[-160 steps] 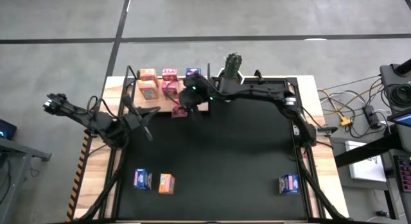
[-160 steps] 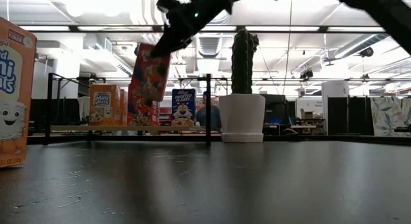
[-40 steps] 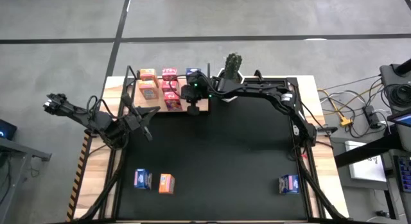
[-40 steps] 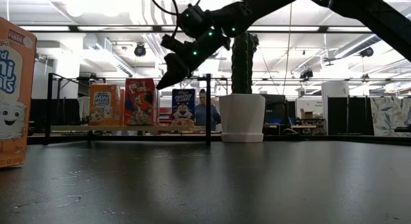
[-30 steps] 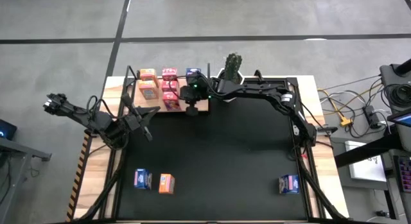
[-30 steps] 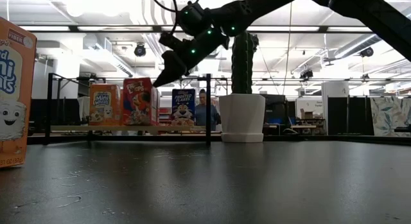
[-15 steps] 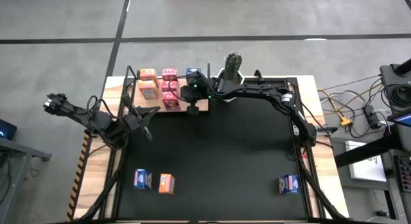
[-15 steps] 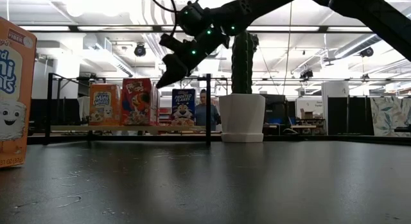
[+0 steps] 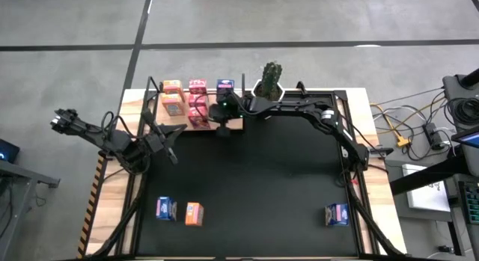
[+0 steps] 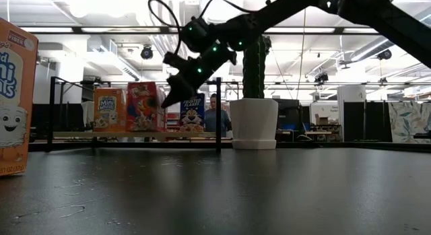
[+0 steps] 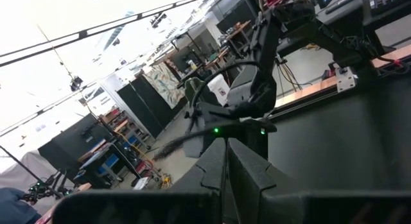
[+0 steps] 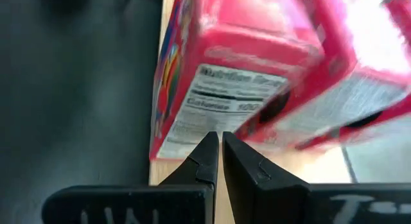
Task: Stack cereal on shelf
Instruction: Put the red cereal box on the shelf and align it with the other red cereal boxes
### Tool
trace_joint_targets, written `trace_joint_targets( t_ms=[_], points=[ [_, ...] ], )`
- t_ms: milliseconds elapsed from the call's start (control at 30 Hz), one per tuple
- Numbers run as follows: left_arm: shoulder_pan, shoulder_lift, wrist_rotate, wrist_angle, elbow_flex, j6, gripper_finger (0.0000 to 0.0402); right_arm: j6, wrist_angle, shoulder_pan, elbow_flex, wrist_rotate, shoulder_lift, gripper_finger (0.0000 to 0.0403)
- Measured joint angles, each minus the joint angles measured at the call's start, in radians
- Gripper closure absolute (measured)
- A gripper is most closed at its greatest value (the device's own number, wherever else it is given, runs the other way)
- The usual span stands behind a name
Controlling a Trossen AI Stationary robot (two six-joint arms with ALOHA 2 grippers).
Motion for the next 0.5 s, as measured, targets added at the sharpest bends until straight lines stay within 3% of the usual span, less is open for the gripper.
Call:
trace_joint_targets(
  t_ms=[500],
  points=[
    [0.0, 0.002, 0.0, -0.002, 0.0, 0.007, 0.0402, 0.013, -0.003, 0.0, 0.013, -0.002, 0.0, 0.039]
  ],
)
